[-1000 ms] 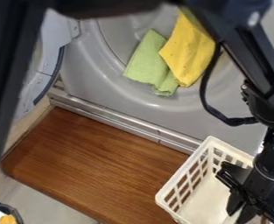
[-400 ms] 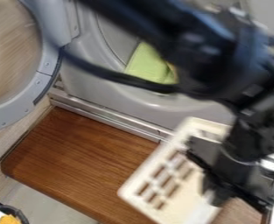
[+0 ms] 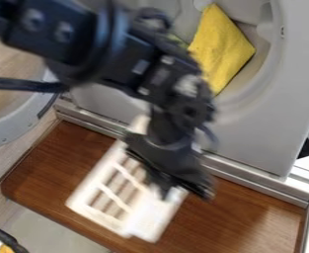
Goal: Moved the basket to the left side of the table
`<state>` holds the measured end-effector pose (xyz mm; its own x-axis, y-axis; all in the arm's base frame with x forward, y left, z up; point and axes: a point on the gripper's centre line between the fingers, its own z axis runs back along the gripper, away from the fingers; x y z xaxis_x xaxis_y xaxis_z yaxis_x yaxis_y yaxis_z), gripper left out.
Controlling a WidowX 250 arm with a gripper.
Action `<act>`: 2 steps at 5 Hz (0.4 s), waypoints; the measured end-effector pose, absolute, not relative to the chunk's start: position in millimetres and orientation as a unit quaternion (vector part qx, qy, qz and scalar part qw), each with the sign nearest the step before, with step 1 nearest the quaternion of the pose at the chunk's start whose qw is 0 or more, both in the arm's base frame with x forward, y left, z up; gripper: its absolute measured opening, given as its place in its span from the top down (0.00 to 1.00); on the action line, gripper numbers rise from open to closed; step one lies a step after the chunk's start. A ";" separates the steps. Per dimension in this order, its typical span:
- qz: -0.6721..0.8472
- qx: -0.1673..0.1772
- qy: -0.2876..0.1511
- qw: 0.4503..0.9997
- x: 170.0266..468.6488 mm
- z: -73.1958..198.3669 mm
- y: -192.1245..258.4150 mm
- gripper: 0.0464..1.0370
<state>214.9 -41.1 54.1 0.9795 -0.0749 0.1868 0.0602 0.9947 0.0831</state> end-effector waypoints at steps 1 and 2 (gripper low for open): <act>-0.049 0.046 -0.101 0.993 230.1 42.4 8.5 0.96; -0.071 0.049 -0.092 0.992 248.7 29.7 34.2 0.96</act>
